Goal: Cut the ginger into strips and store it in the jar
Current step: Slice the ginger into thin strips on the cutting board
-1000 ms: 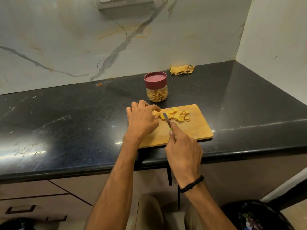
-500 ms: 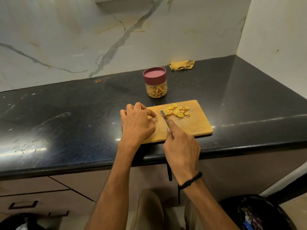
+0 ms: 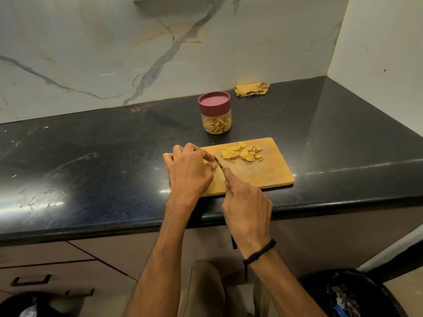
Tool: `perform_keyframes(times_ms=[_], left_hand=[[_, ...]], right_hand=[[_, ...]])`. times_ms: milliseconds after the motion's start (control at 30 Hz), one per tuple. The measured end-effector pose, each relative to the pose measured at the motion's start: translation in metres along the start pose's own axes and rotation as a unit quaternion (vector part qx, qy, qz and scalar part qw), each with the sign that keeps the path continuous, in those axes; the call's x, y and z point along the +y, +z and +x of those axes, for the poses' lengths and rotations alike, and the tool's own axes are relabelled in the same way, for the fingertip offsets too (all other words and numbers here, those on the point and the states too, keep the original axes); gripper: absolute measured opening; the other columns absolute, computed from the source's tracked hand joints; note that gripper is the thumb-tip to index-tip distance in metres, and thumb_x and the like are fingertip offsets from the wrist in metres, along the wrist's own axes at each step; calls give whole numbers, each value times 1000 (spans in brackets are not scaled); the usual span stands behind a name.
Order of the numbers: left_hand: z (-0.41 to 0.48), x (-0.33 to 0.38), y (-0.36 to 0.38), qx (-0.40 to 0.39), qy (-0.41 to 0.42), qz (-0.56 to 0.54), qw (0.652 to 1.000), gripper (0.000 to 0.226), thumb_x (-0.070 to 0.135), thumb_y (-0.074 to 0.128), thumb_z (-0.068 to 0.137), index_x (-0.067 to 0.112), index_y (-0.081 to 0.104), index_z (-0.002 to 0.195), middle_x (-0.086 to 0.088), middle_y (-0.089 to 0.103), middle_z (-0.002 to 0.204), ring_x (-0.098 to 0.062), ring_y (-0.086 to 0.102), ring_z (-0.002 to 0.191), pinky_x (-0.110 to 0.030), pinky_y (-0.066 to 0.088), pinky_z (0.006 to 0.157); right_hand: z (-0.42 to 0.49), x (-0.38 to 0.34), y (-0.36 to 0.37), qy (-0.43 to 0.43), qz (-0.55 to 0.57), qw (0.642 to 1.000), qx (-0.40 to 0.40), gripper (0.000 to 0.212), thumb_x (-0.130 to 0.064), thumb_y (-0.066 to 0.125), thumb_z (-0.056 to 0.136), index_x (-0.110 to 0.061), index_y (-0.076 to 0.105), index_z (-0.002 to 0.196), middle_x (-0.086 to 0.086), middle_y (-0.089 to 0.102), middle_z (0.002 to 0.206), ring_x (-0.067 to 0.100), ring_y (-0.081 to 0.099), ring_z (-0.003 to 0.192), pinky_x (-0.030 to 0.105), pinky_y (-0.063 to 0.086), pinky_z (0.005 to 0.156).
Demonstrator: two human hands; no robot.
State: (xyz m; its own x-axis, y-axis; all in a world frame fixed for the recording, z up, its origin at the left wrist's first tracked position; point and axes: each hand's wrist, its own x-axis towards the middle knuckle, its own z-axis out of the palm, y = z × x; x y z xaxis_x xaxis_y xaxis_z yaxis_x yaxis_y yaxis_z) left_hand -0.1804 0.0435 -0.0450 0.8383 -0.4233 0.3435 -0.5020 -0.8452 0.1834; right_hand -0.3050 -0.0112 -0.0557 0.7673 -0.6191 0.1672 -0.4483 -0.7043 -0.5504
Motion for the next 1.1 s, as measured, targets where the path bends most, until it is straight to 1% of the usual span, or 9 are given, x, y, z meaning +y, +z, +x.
perform_keyframes(times_ms=[167, 367, 500, 600, 733, 800, 900, 1033, 1100], left_hand=[[0, 3, 1, 2, -1, 12, 1000, 20, 45, 66, 92, 39, 73, 110, 11, 60, 119, -16, 44, 112, -33, 21, 85], [1, 8, 4, 15, 0, 19, 1000, 20, 40, 66, 93, 35, 75, 111, 10, 63, 119, -16, 45, 109, -36, 27, 89], [2, 11, 5, 20, -12, 19, 1000, 18, 39, 66, 94, 33, 76, 107, 10, 63, 116, -16, 45, 106, -36, 27, 89], [2, 12, 5, 28, -31, 13, 999, 14, 39, 68, 92, 34, 77, 101, 11, 65, 113, -16, 46, 105, -36, 27, 89], [0, 12, 6, 34, -39, 7, 999, 14, 41, 69, 90, 35, 78, 99, 12, 66, 111, -16, 47, 106, -35, 24, 87], [0, 10, 6, 28, -42, 3, 999, 14, 41, 70, 90, 35, 77, 101, 11, 66, 113, -17, 47, 109, -35, 24, 87], [0, 11, 5, 17, -54, -10, 998, 16, 41, 72, 89, 35, 77, 103, 10, 65, 114, -17, 46, 109, -34, 21, 85], [1, 11, 5, 10, -70, -27, 997, 16, 41, 73, 89, 35, 77, 102, 8, 67, 112, -18, 47, 109, -35, 24, 86], [2, 10, 5, 4, -77, -35, 996, 16, 41, 73, 89, 34, 77, 103, 7, 68, 112, -18, 47, 110, -35, 25, 88]], right_hand=[[2, -2, 0, 3, -17, 1000, -15, 54, -29, 42, 103, -38, 21, 151, -6, 47, 86, 7, 43, 77, 23, 34, 66], [2, -8, -3, 8, -54, 998, -35, 60, -20, 43, 101, -37, 16, 152, -4, 47, 83, 10, 43, 75, 27, 31, 67], [8, -15, -3, 18, -58, 997, -56, 62, -19, 46, 100, -34, 17, 153, -2, 48, 84, 13, 42, 75, 28, 32, 68], [3, -14, -2, 21, -51, 996, -68, 65, -19, 47, 99, -34, 14, 153, -2, 49, 85, 13, 43, 75, 29, 33, 67], [-26, -7, -8, 25, -72, 995, -60, 64, -21, 41, 101, -36, 8, 154, 0, 52, 88, 13, 44, 74, 29, 33, 66], [-32, -3, -15, 36, -71, 995, -55, 61, -21, 40, 101, -38, 11, 152, -1, 50, 86, 13, 43, 74, 29, 33, 65], [-26, 1, -25, 44, -41, 997, -48, 57, -25, 39, 103, -40, 15, 152, -4, 48, 84, 12, 43, 76, 27, 34, 67], [-12, -1, -24, 39, -8, 999, -21, 55, -27, 41, 102, -40, 21, 151, -6, 48, 82, 10, 44, 75, 26, 33, 66], [-6, -4, -20, 34, 1, 999, -20, 54, -25, 43, 102, -39, 24, 151, -6, 49, 83, 10, 44, 76, 26, 34, 66]])
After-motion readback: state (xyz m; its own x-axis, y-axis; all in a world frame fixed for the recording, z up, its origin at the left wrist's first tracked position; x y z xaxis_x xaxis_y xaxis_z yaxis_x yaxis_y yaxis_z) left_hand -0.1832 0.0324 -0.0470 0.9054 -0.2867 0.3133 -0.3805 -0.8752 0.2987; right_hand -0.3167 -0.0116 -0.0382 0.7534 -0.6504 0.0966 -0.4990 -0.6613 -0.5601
